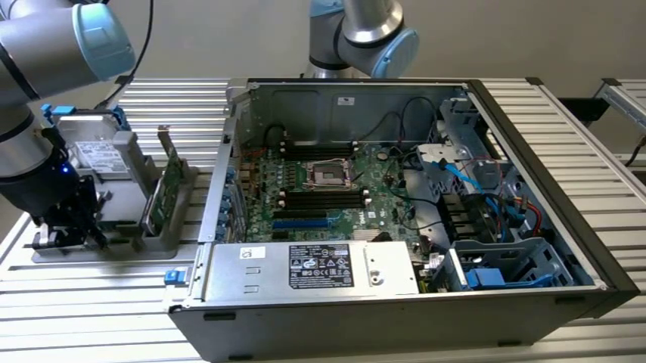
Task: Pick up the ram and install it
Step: 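Pick up the ram and move it above insertion slot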
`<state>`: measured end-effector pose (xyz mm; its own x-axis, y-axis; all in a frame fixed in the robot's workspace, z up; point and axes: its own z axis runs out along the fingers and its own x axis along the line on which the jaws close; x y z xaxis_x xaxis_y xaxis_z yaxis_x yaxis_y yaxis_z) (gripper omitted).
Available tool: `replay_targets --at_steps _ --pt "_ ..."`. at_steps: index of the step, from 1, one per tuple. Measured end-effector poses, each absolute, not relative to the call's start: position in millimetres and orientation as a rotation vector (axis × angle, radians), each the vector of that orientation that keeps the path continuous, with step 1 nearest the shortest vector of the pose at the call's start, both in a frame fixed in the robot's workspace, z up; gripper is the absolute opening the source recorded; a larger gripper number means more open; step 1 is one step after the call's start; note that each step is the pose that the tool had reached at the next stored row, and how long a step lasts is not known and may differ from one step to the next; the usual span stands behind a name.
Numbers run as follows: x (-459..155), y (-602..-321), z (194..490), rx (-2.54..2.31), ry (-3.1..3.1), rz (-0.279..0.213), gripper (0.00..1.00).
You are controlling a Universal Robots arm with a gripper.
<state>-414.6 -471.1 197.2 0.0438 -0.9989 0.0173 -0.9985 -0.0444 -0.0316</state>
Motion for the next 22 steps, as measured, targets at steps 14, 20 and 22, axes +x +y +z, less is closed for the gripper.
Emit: replay_targets --at_steps 14,20,22 --pt "-414 -471 202 -2.247 2.152 -0.024 0.13" --pt "-414 -471 209 -2.241 2.146 -0.011 0.13" --pt "-415 -471 213 -2.238 2.144 -0.007 0.13"
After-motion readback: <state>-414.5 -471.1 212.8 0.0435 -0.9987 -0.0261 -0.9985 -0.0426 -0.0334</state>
